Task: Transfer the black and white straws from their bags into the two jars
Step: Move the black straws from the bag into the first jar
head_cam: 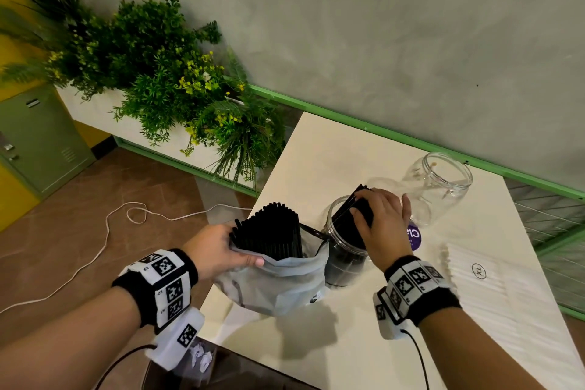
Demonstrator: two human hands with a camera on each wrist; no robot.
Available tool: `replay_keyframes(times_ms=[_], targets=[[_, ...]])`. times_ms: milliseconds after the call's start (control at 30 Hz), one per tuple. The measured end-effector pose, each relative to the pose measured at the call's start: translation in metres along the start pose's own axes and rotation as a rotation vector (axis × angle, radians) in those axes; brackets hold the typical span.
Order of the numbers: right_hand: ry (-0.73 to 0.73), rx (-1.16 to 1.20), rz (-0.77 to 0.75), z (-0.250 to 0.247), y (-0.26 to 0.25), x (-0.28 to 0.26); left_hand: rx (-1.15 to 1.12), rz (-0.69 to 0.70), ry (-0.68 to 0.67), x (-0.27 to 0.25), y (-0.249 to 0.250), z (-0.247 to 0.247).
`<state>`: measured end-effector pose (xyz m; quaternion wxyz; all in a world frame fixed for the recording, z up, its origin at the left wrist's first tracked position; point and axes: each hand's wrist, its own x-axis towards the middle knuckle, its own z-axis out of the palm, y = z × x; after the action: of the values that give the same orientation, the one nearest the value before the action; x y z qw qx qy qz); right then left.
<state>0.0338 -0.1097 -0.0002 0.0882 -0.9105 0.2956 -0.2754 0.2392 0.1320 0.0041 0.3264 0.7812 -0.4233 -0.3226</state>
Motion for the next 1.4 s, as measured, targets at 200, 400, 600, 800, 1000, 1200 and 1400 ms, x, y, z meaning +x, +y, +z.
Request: replay_keyframes(times_ms=[200,400,600,800,1000,1200,1400], targets=[[0.107,0.157,0.006,-0.026,0.019,0.007,0.021,0.018,-0.015,0.002,-0.003,-0.002],[0.151,0.223,0.172,-0.037,0.030,0.008,0.039,0.014,-0.020,0.006,-0.005,0.001],[0.185,0.275,0.140,-0.037,0.032,0.002,0.011,0.000,-0.025,0.008,-0.006,-0.001],[0.181,0.309,0.182,-0.034,0.029,-0.006,-0.010,-0.003,-0.035,0.005,-0.002,0.000],[0.009,0.184,0.231,-0.025,0.024,-0.018,0.007,-0.019,-0.023,0.006,0.000,0.001],[-0.193,0.194,0.287,-0.020,0.014,-0.019,-0.023,-0.027,-0.011,0.003,0.006,0.002],[-0.184,0.362,0.270,-0.017,0.018,0.010,-0.059,-0.031,-0.002,0.003,0.009,0.000]])
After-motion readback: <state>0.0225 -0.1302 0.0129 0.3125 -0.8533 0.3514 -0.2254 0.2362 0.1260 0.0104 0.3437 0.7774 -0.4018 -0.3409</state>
